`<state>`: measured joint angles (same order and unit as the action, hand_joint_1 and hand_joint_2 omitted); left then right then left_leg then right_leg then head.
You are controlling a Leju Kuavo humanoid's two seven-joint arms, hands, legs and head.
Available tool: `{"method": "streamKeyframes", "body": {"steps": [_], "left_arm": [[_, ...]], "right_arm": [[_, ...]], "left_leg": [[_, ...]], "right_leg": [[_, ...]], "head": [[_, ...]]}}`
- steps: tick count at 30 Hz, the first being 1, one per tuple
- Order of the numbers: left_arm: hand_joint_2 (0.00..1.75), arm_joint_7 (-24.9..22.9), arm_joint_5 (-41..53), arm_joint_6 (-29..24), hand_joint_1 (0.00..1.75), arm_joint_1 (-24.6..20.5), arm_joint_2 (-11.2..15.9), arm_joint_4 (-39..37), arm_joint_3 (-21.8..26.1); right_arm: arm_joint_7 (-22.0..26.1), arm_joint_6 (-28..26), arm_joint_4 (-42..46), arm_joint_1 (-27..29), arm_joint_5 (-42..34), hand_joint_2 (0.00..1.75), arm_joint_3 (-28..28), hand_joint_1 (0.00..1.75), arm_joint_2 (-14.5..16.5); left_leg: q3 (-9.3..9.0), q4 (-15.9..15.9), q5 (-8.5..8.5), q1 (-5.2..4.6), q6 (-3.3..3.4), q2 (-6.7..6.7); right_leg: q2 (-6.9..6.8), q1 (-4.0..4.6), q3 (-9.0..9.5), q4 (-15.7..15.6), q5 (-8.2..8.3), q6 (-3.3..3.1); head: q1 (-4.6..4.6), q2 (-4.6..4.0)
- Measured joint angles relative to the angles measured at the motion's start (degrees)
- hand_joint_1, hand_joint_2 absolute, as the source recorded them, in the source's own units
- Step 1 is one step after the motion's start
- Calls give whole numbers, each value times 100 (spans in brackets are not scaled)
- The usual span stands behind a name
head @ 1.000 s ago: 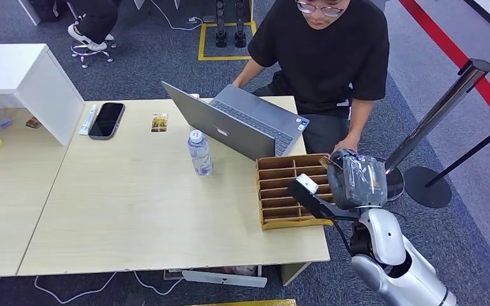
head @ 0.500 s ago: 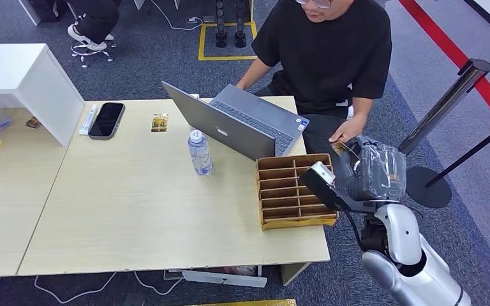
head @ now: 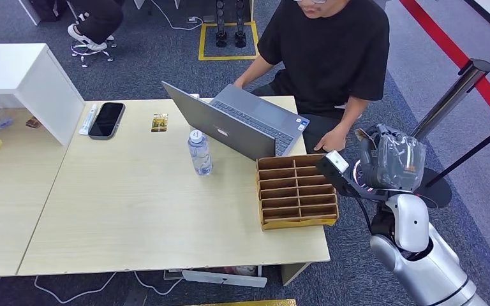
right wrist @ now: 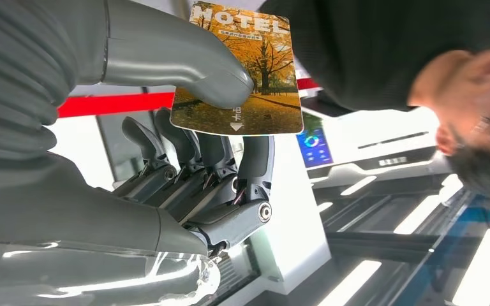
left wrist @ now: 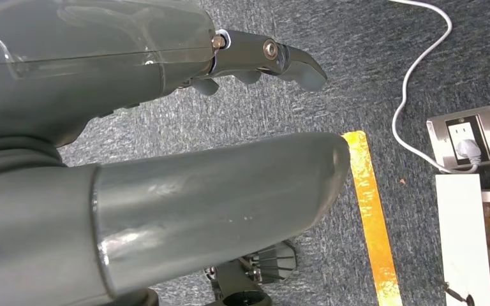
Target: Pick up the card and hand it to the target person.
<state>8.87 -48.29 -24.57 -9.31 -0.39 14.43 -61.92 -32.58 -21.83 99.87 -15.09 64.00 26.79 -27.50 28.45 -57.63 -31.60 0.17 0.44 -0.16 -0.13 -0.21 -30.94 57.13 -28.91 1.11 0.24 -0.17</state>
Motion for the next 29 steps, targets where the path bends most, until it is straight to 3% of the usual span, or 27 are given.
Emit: {"method": "streamKeyframes", "body": {"steps": [13,29], "left_arm": [[0,-43,67,21,0,-39,-11,-1,-2],[0,-54,99,51,0,-42,-11,0,-2]], "right_arm": [[32,25,-1043,2,361,175,1,149,-19],[95,82,-1600,3,481,175,100,150,59]], "left_leg": [[-1,0,0,0,0,0],[0,0,0,0,0,0]], "right_leg": [[0,0,0,0,0,0],[0,0,0,0,0,0]], "head": [[0,0],[-1,0]]}}
